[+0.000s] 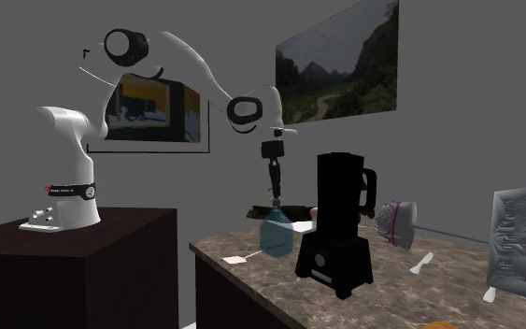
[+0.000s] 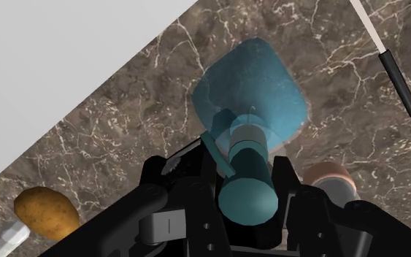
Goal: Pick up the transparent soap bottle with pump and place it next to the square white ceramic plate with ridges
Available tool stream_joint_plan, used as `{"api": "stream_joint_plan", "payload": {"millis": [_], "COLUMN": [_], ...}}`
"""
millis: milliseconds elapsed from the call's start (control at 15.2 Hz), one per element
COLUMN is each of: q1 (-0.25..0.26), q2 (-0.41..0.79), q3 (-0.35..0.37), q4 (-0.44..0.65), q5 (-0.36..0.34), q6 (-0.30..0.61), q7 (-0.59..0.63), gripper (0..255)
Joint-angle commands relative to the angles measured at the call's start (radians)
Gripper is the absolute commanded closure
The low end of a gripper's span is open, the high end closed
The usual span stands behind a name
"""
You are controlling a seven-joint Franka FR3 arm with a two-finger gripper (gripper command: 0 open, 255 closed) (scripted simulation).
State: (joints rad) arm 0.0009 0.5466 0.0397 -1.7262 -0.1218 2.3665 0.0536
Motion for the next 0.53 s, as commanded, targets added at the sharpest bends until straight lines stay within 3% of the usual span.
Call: {"api": "stream_joint_plan", "payload": {"millis": [0,462], "q1": [-0.001,-0.003], "q2": [-0.016,-0.066], "q3": [0.001,0.005], "q4": [0.001,0.023], "q5": [0.002,0.009], "q6": [-0.017,-0.088], "q7": [-0.002,-0.011], "gripper": [255,255]}}
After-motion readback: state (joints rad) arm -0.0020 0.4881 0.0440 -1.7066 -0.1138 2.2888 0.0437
